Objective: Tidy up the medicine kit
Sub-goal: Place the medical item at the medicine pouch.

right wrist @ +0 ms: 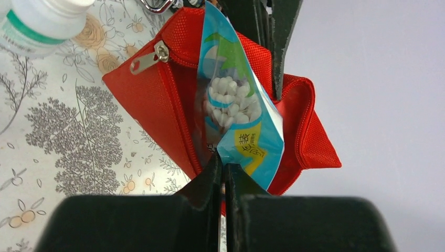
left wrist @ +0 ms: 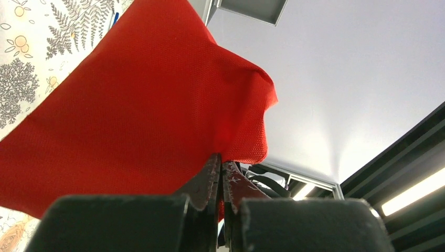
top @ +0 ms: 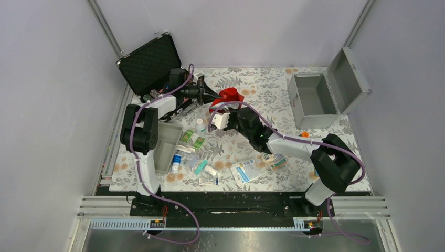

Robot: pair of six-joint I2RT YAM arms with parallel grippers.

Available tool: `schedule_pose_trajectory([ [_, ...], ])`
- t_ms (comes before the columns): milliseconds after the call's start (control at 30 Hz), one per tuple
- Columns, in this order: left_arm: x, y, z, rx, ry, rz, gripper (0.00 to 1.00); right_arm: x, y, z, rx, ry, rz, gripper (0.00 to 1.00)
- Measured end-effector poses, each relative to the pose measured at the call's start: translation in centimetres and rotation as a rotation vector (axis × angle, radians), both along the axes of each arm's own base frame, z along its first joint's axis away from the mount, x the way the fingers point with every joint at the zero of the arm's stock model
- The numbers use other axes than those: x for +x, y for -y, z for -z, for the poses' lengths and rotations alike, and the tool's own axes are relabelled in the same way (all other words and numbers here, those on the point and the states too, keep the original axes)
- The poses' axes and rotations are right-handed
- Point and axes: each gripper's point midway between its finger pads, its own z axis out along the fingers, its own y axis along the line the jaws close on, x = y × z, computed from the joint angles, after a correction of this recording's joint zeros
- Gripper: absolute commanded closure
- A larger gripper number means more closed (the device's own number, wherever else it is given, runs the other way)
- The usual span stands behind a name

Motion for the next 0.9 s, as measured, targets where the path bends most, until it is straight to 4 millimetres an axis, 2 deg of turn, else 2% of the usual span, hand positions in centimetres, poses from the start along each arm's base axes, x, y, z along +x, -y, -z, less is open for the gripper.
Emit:
schedule_pose_trajectory([
  [300,-0.3,-0.9,0.5,0.015,-0.024,-0.01,1.0,-0.6,-0.3,0.9,-0.127,0.044,-0.099,1.0],
  [400,-0.3,-1.7,1.3,0.023,-0.041,-0.022,1.0,-0.9,-0.4,1.5,-0.155,0.01,-0.127,1.0],
  [533,-1.0,-1.7,2.4,0.043,-0.057,-0.007,1.0,-1.1,-0.6,1.5,-0.238,-0.046,-0.175,1.0],
  [700,-3.2,1.0,3.0,0.064,-0.044,0.072,1.0,-0.7,-1.3,0.3,-0.386,-0.097,-0.249,1.0],
  [800,-4.1,2.7,3.5,0.09,-0.007,0.095,1.0,-1.5,-0.1,1.0,-0.519,-0.112,-0.3,1.0],
  [900,-4.5,3.3,4.0,0.104,-0.004,0.105,1.0,-2.0,0.8,1.7,-0.648,-0.074,-0.368,1.0],
])
